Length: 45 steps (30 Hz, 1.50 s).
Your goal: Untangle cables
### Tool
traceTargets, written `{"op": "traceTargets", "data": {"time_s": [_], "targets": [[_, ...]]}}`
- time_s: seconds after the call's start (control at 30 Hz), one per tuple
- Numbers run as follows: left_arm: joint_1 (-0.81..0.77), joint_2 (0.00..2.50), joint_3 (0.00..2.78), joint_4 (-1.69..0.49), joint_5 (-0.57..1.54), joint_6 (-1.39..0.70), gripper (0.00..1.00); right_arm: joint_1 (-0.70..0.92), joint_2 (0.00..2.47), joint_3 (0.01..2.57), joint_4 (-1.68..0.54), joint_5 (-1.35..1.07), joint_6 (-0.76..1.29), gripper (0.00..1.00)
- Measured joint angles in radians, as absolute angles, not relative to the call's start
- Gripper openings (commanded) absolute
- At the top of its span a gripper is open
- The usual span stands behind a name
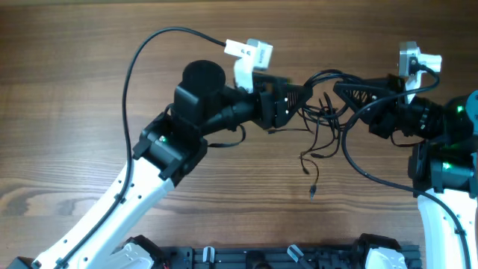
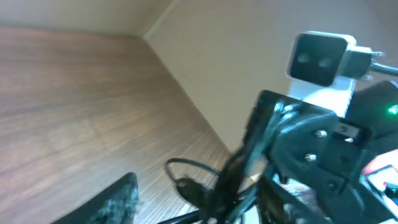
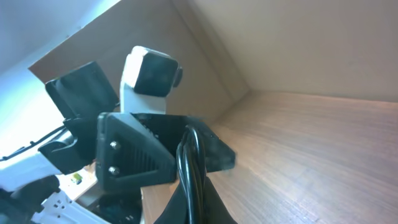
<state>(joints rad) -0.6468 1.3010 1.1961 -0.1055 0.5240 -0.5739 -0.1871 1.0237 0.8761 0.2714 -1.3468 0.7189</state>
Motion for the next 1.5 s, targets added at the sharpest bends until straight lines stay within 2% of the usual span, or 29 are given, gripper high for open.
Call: {"op": "traceTargets", "data": {"time_s": [0.07,0.23,0.3,0.37,0.4,0.47,0.5,0.57,0.77,0.8,0.87,0.9,1.3,1.33,1.37,1.43,1.5], "targets": [[-0.672,1.302,1.196,-0.097,0.522,-0.582,0.38,-0.187,1.024,0.876,0.272,-1.348,0.722,0.04],[-0.681,1.325,1.196,-0.096,0.522,-0.586,0.35,-0.187,1.024,0.876,0.297,-1.374,0.730,0.04],[-0.681,1.331,1.196,-0.096,0.522,-0.585,0.25,-0.187,1.024,0.876,0.301,-1.386,0.731,0.04],[-0.682,1.332,1.196,-0.091,0.522,-0.588,0.08,-0.187,1.024,0.876,0.305,-1.394,0.733,0.05],[-0.682,1.332,1.196,-0.088,0.522,-0.584,0.04,-0.187,1.024,0.876,0.305,-1.397,0.733,0.17],[-0.682,1.332,1.196,-0.089,0.522,-0.583,0.04,-0.187,1.024,0.876,0.307,-1.402,0.736,0.49],[-0.682,1.332,1.196,-0.089,0.522,-0.585,0.04,-0.187,1.024,0.876,0.309,-1.407,0.733,0.59],[-0.679,1.332,1.196,-0.090,0.522,-0.585,0.04,-0.187,1.024,0.876,0.305,-1.413,0.715,0.66],[-0.613,1.332,1.196,-0.090,0.551,-0.585,0.04,-0.187,1.045,0.876,0.234,-1.414,0.620,0.79],[-0.595,1.331,1.196,-0.090,0.556,-0.585,0.04,-0.187,1.057,0.876,0.220,-1.414,0.600,0.77],[-0.575,1.330,1.196,-0.091,0.569,-0.584,0.04,-0.187,1.077,0.876,0.193,-1.415,0.575,0.65],[-0.563,1.325,1.196,-0.091,0.577,-0.584,0.04,-0.187,1.095,0.876,0.175,-1.415,0.562,0.63],[-0.561,1.312,1.196,-0.093,0.601,-0.585,0.04,-0.184,1.164,0.876,0.178,-1.504,0.519,0.63],[-0.564,1.312,1.196,-0.093,0.601,-0.585,0.04,-0.176,1.164,0.876,0.196,-1.510,0.517,0.58],[-0.567,1.312,1.196,-0.093,0.601,-0.585,0.04,-0.168,1.164,0.876,0.206,-1.514,0.517,0.44],[-0.583,1.312,1.196,-0.093,0.601,-0.585,0.04,-0.151,1.164,0.876,0.233,-1.519,0.514,0.26],[-0.595,1.312,1.196,-0.093,0.602,-0.585,0.04,-0.147,1.164,0.876,0.242,-1.519,0.513,0.14]]}}
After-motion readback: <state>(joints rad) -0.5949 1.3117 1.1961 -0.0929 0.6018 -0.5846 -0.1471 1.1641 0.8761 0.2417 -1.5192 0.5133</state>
